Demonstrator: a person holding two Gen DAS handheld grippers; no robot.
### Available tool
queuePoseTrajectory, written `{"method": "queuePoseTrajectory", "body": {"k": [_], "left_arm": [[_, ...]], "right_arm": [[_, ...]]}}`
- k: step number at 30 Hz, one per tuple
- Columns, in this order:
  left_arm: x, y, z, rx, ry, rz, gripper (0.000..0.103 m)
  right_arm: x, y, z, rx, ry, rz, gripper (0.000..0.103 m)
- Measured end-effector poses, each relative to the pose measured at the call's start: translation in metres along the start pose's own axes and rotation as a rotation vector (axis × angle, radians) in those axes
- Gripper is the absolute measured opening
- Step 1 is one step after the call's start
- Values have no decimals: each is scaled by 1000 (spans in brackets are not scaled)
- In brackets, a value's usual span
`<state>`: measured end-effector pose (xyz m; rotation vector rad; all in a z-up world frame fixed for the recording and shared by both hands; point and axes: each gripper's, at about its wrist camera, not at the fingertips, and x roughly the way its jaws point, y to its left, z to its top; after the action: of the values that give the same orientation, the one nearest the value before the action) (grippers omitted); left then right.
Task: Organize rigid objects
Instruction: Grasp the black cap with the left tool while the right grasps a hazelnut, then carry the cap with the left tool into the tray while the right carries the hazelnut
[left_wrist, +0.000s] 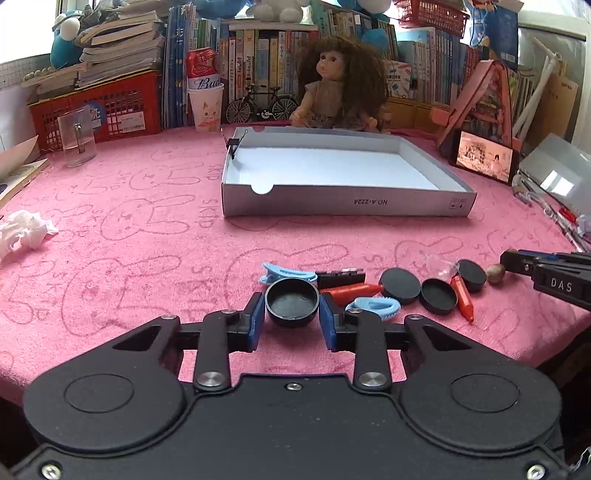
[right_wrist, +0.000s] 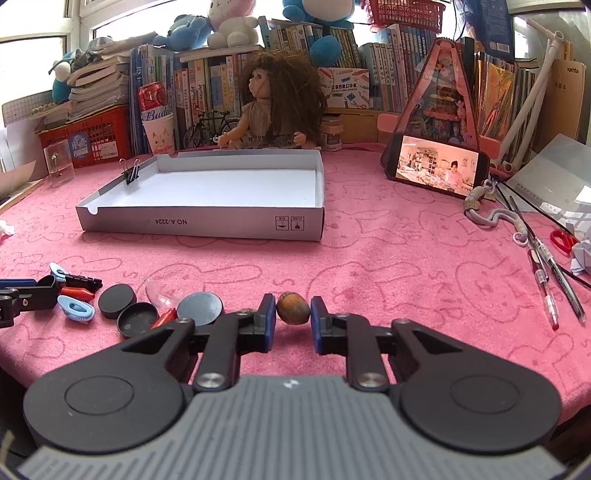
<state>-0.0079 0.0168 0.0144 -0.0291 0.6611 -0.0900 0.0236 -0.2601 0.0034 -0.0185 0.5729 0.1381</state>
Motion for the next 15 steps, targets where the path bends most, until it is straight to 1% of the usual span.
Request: {"method": "queuePoseTrajectory", "body": {"k": [6,15], "left_arm": [[-2,-2,19,3,-58,-6,30],[19,-6,59,-13,-87,-25,30]], "right_arm": [[4,-1,14,17,-16,3,24],[25,-2,41,59,-13,51,24]]}}
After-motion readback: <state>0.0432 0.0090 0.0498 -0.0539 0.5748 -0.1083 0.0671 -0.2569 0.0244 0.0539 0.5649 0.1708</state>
